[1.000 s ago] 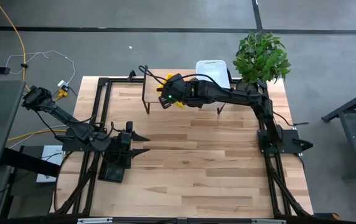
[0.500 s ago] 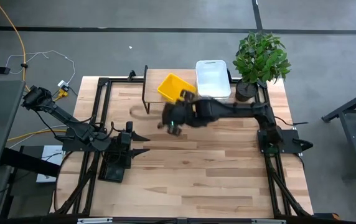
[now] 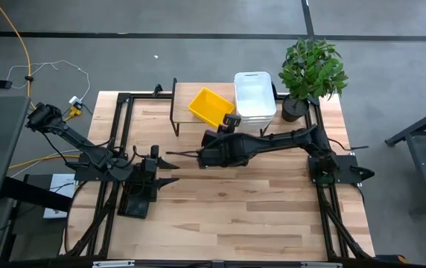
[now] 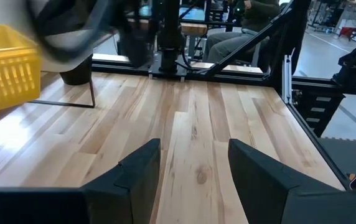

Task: Stack baskets on shelf by color
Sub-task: Put the stacked yellow bins on the shelf

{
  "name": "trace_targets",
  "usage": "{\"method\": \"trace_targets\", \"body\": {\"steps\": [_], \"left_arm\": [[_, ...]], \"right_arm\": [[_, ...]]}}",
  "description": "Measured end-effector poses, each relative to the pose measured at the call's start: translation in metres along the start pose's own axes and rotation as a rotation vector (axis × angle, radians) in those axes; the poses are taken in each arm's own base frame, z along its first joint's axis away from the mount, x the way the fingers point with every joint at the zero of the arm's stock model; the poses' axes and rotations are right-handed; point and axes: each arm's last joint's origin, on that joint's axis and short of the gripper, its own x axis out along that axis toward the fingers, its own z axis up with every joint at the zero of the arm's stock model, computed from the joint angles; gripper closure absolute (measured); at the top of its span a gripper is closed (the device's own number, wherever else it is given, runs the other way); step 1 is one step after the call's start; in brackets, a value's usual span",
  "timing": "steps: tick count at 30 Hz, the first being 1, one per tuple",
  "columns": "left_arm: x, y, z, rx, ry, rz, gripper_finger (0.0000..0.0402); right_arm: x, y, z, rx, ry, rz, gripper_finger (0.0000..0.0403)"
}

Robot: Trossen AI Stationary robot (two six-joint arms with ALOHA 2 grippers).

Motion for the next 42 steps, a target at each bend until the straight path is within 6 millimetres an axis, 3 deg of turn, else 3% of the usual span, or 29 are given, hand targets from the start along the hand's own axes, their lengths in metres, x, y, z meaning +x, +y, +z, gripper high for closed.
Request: {"method": "trace_targets", "body": {"steps": [7, 12, 25, 35, 39, 42], "left_arm": [[0.0, 0.0, 0.0, 0.024, 0.002, 0.001, 0.0225], [0.0, 0.0, 0.0, 0.021, 0.002, 0.002, 0.0225], [0.0, 0.0, 0.0, 0.019, 0.001, 0.004, 0.0225], [0.0, 0.0, 0.0, 0.02, 0.001, 0.004, 0.0225], [0.0, 0.0, 0.0, 0.025, 0.001, 0.004, 0.0225], [0.0, 0.0, 0.0, 0.028, 0.001, 0.004, 0.0225]], "right_arm": [[0.02, -0.003, 0.001, 0.027, 0.009, -0.07, 0.0401], [0.027, -0.006, 0.003, 0.078, 0.021, 0.009, 0.0402], [0.031, -0.005, 0.024, 0.168, -0.108, 0.139, 0.0403], [0.041, -0.015, 0.038, 0.218, -0.194, 0.136, 0.0403], [0.039, -0.02, 0.044, 0.212, -0.244, 0.095, 0.0403], [0.033, -0.025, 0.051, 0.232, -0.325, 0.178, 0.0403]]}}
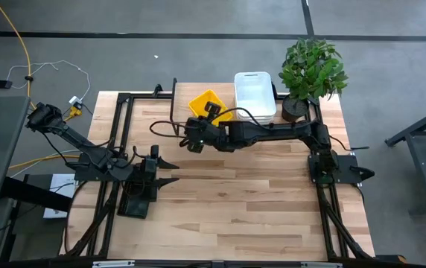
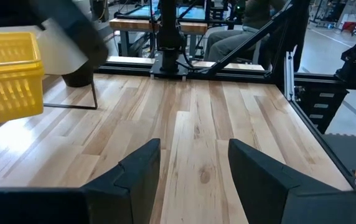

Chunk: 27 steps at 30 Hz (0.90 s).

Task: Stack baskets on shelf by color
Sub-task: Put the stacked yellow bins on the shelf

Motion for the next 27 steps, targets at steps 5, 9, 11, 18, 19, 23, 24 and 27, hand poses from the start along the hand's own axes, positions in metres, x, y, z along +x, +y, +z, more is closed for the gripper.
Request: {"method": "trace_targets", "body": {"steps": [5, 9, 11, 18, 19, 23, 24, 27], "left_arm": [[0.0, 0.0, 0.0, -0.009, -0.001, 0.0, 0.0225], [0.0, 0.0, 0.0, -0.01, -0.001, 0.0, 0.0225], [0.0, 0.0, 0.0, -0.01, -0.001, 0.0, 0.0225], [0.0, 0.0, 0.0, 0.005, 0.0, 0.0, 0.0225], [0.0, 0.0, 0.0, 0.003, 0.0, 0.0, 0.0225], [0.0, 0.0, 0.0, -0.001, -0.001, 0.0, 0.0225], [0.0, 0.0, 0.0, -0.001, 0.0, 0.0, 0.0225], [0.0, 0.0, 0.0, -0.001, 0.0, 0.0, 0.0225]], "right_arm": [[0.002, 0.0, 0.006, 0.069, -0.078, 0.279, 0.0403], [0.019, -0.003, -0.001, 0.111, -0.031, 0.343, 0.0403], [0.025, -0.005, -0.003, 0.12, -0.021, 0.332, 0.0403], [0.03, -0.014, -0.001, 0.151, -0.044, 0.3, 0.0403], [0.031, -0.015, -0.001, 0.15, -0.037, 0.29, 0.0403], [0.035, -0.02, -0.006, 0.141, -0.001, 0.282, 0.0403], [0.036, -0.021, -0.006, 0.143, 0.002, 0.277, 0.0403], [0.039, -0.024, -0.007, 0.147, 0.008, 0.266, 0.0403]]}}
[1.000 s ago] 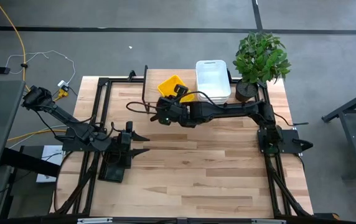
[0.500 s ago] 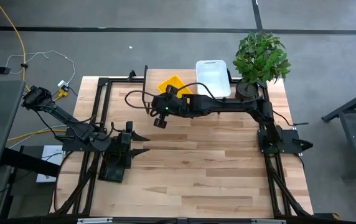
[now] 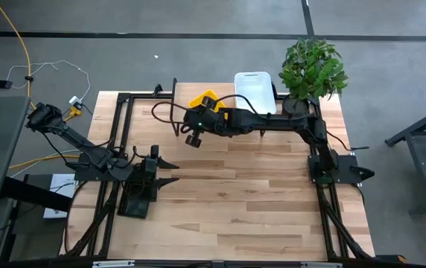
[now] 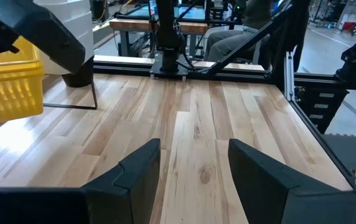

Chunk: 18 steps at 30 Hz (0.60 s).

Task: Stack baskets on shelf by color
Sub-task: Put the stacked yellow bins on the shelf

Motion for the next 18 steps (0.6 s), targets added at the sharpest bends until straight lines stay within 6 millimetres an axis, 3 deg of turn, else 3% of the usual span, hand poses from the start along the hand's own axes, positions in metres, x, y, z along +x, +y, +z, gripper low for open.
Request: {"method": "trace_targets", "body": {"steps": [13, 18], "left_arm": [[0.0, 0.0, 0.0, -0.001, 0.0, 0.0, 0.0225], [0.0, 0.0, 0.0, 0.0, 0.0, 0.0, 0.0225]], "right_arm": [[0.01, -0.025, -0.005, 0.07, 0.044, -0.044, 0.0403], [0.011, -0.031, -0.005, 0.097, 0.046, -0.134, 0.0403]]}}
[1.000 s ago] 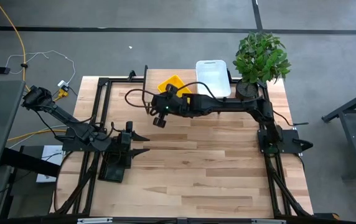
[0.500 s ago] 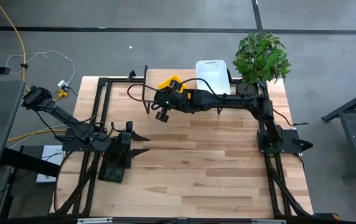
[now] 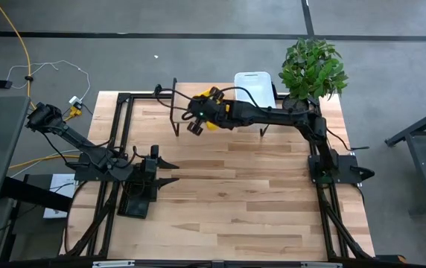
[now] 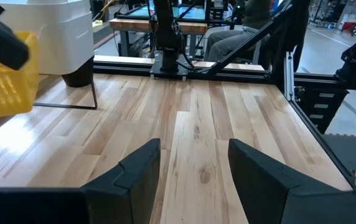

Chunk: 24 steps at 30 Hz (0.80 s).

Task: Stack baskets on shelf by color
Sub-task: Put the stacked yellow bins on the shelf

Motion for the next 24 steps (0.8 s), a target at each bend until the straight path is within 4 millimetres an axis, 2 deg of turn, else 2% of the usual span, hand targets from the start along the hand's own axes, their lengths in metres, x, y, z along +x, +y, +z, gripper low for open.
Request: {"method": "trace_targets", "body": {"steps": [4, 17, 19, 24], "left_arm": [[0.0, 0.0, 0.0, 0.0, 0.0, 0.0, 0.0225], [0.0, 0.0, 0.0, 0.001, 0.002, 0.0, 0.0225], [0.0, 0.0, -0.001, 0.007, 0.009, 0.001, 0.0225], [0.0, 0.0, -0.001, 0.01, 0.014, 0.003, 0.0225]], "right_arm": [[0.001, -0.004, 0.001, 0.021, -0.013, -0.053, 0.0403], [0.007, -0.018, 0.011, 0.178, -0.092, -0.071, 0.0403], [0.001, -0.022, 0.017, 0.177, -0.137, -0.048, 0.0403], [-0.028, -0.032, 0.036, 0.193, -0.252, 0.091, 0.0403]]}}
